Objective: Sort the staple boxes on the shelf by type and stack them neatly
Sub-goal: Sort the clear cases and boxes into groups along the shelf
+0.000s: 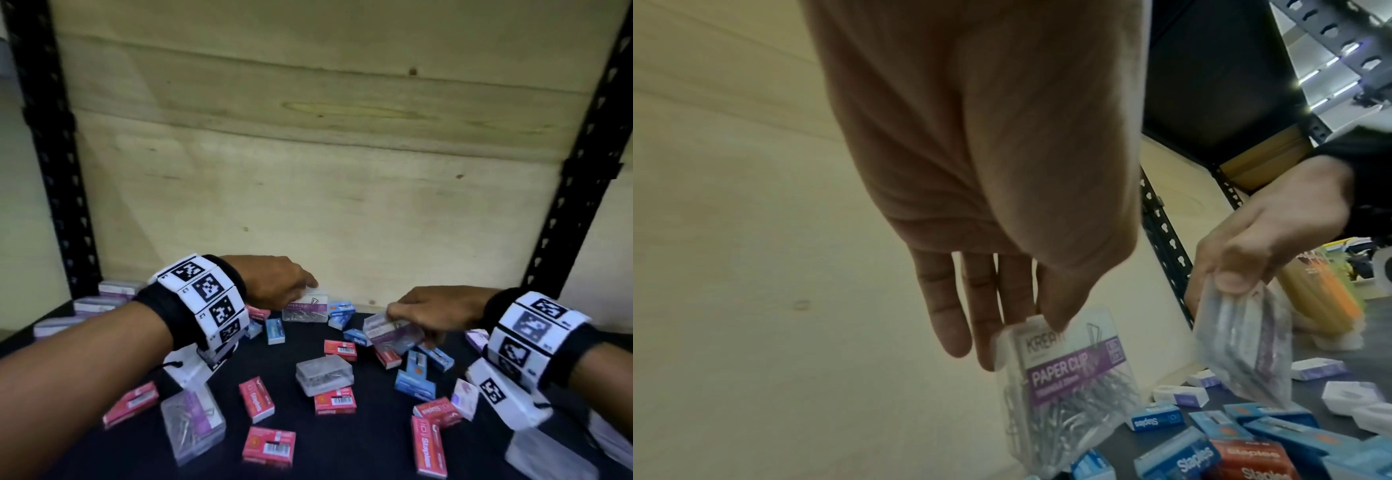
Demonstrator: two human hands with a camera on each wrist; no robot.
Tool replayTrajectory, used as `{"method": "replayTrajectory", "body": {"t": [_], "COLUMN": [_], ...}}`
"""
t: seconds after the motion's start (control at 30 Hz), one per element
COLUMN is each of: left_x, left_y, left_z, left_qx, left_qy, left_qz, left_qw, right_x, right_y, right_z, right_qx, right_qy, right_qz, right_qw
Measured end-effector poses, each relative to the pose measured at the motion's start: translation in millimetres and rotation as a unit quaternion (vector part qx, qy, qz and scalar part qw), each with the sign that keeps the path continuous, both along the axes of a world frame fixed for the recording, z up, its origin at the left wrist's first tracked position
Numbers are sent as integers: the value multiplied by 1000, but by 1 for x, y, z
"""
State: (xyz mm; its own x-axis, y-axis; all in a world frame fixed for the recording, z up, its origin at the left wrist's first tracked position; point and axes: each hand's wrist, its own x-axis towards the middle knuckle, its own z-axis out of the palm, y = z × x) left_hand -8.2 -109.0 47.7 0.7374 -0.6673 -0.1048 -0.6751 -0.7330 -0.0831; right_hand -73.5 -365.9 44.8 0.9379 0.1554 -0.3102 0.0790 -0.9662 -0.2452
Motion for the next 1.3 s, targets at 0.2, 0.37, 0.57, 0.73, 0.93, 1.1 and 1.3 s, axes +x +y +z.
{"method": "replayTrajectory", "body": {"t": [0.2,0.37,0.57,0.73,0.93,1.1,1.3], "left_x": [-17,-32,-50,-57,-61,-58,-51], "left_y": [54,108,168,215,247,267,285], "left_z": [8,14,16,10,-6,-17,-27], "left_qx": [-3,9,24,37,59,52,58], "left_qy": [6,17,41,60,88,100,101], "left_qz": [55,124,193,237,280,294,286], "left_qw": [998,992,980,969,954,949,951], "right_x": [18,38,44,45,46,45,48], "right_y": [35,81,156,216,270,301,318], "right_z": [3,0,-3,-11,-22,-28,-31], "right_qx": [20,89,8,-29,-14,-31,-51], "right_qy": [-25,-1,-49,-71,-76,-87,-82], "right_qz": [49,94,177,257,291,294,295], "right_qw": [998,992,983,963,954,951,950]}}
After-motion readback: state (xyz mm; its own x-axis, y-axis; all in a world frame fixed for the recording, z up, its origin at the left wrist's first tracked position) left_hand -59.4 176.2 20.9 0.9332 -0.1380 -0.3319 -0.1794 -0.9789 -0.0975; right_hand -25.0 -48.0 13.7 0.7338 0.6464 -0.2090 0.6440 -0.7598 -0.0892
